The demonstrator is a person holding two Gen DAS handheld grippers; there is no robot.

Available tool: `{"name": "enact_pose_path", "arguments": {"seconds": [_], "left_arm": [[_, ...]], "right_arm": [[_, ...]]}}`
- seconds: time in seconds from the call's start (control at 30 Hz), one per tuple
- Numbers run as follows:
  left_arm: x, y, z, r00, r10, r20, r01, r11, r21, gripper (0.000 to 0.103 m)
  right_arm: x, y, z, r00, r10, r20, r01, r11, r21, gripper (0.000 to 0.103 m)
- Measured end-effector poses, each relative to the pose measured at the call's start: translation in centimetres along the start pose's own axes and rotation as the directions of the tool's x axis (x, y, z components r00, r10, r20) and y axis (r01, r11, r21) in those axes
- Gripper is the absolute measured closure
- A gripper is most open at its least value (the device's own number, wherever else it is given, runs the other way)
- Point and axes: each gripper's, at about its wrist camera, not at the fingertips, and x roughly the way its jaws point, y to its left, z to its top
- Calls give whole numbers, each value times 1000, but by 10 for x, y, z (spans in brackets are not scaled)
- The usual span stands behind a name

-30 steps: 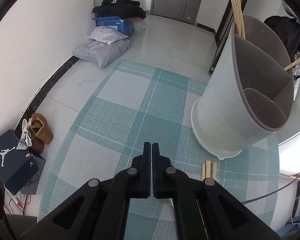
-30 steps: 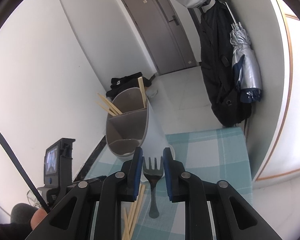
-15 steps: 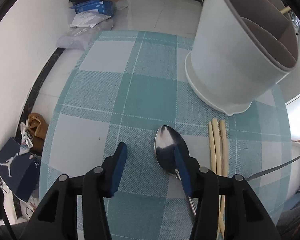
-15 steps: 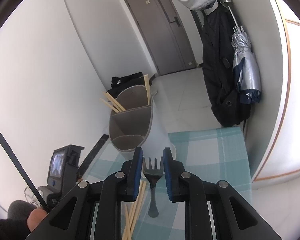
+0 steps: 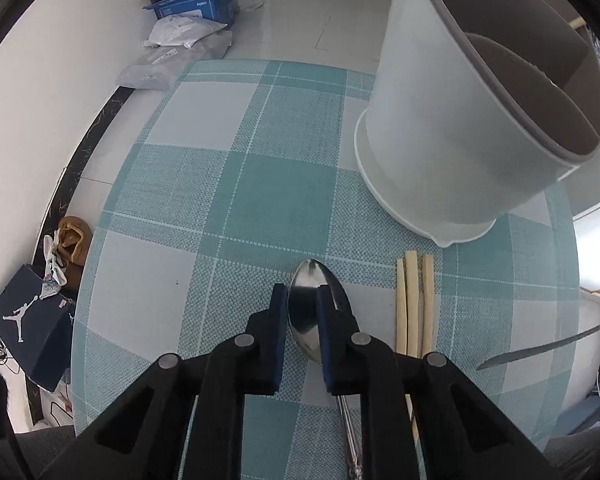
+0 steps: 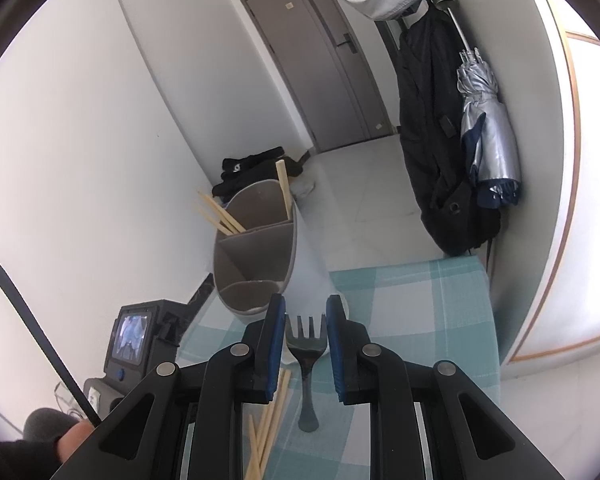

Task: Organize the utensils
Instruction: 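Lift the fork with the right tool while the left tool grasps the metal spoon, then lift the spoon with the left tool while the right tool carries the fork toward the caddy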

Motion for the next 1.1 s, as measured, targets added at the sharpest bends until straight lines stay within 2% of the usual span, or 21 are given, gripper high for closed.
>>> {"name": "enact_pose_path", "arguments": {"seconds": [0.2, 0.4, 0.47, 0.57, 0.77, 0.93, 1.1], "left_arm": [[-7, 8, 3, 999, -11, 31, 13, 998, -56, 102], [-20, 15, -4, 993, -32, 117, 43, 994, -96, 103], [-24, 18, -8, 988, -67, 142, 82, 991, -108, 103], [-30, 19, -12, 979, -101, 176, 121, 987, -105, 103], [-41, 22, -14, 969, -122, 216, 146, 985, -98, 103], [-70, 19, -21, 940, -124, 318, 148, 988, -52, 103], [-99, 19, -27, 893, -132, 429, 157, 987, -23, 103]], "right_arm": [[2, -1, 3, 1000, 6, -6, -6, 1000, 7, 83], [2, 4, 3, 1000, 16, -6, -17, 1000, -3, 83], [1, 5, 1, 1000, 12, -7, -12, 1000, -6, 83], [0, 7, -1, 1000, 7, -10, -7, 1000, -8, 83], [-6, 10, -4, 1000, -4, -1, 4, 1000, -20, 83], [-11, 13, -4, 1000, -14, 6, 14, 1000, -26, 83], [-14, 13, -5, 1000, -16, 4, 16, 1000, -14, 83]]}}
